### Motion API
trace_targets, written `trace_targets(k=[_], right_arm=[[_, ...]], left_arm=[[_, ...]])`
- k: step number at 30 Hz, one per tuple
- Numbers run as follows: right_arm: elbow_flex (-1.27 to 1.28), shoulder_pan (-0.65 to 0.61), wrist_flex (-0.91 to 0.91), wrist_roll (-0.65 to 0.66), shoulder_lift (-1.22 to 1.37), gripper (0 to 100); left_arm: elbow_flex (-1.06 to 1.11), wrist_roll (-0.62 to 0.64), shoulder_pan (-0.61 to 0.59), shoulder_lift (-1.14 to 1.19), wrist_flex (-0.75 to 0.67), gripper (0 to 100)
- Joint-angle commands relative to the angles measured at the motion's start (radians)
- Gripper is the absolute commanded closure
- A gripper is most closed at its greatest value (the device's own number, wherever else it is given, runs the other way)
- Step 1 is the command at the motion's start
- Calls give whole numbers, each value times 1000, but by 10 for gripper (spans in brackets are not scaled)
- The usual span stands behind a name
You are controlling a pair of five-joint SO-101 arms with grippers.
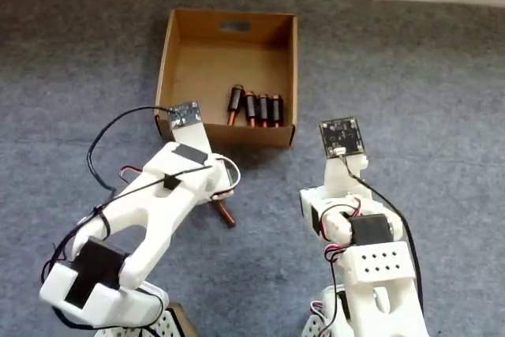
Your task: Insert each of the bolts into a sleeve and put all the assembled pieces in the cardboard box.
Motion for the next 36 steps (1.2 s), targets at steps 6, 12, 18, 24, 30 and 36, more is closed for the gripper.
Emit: trace_targets(k=[6, 12, 18, 24, 30, 36], right_arm=[[-4, -8, -15, -2, -19, 993], [8, -8, -16, -2, -21, 993], [8, -8, -16, -2, -21, 993], [10, -8, -16, -2, -21, 993], [10, -8, -16, -2, -21, 993], [10, -8, -16, -2, -24, 993]], left_arm=[[-35, -140, 8, 7, -9, 992], [-70, -244, 7, 7, 83, 992], [-147, -265, -13, 18, 141, 987], [-142, -265, -19, 19, 141, 883], [-140, -269, -19, 19, 121, 870], [-58, -269, -15, 19, 12, 870]])
